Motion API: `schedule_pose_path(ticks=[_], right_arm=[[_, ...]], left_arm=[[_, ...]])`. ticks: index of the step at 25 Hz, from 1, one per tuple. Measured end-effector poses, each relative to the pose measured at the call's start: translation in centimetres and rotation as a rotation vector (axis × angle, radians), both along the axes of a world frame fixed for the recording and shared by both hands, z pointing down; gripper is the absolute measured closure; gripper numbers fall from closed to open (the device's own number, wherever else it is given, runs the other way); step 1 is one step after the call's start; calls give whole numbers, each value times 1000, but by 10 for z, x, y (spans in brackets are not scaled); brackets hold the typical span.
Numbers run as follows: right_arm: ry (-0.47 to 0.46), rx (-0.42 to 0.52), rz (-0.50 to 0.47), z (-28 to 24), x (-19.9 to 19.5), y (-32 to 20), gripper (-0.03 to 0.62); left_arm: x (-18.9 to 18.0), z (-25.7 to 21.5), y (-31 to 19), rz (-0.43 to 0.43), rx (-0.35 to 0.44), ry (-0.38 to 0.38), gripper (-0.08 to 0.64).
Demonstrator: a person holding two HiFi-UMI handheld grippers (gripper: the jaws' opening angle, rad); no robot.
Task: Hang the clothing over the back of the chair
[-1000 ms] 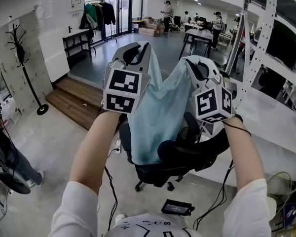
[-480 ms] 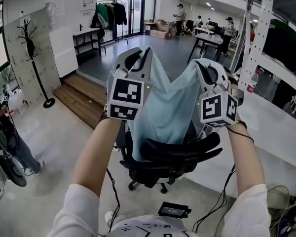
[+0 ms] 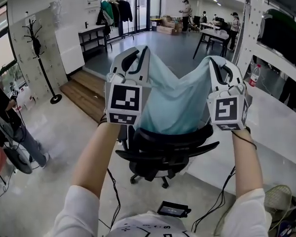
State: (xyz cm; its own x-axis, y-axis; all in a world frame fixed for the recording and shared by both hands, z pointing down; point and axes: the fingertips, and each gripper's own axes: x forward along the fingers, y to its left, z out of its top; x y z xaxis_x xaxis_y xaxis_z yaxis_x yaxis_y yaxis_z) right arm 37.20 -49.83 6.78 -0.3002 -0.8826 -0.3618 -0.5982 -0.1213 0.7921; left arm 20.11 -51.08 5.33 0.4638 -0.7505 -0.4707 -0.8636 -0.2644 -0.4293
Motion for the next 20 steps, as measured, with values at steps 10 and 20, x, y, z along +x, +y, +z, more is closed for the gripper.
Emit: schedule_pose_path(ticks=[10,20], right_arm=[[-128,34,-7,1,31,54,561],[-171,31,9,-7,38,146,561]], left_arm=[[12,7,50,-7,48,20,528],[1,9,145,30,31,44,528]])
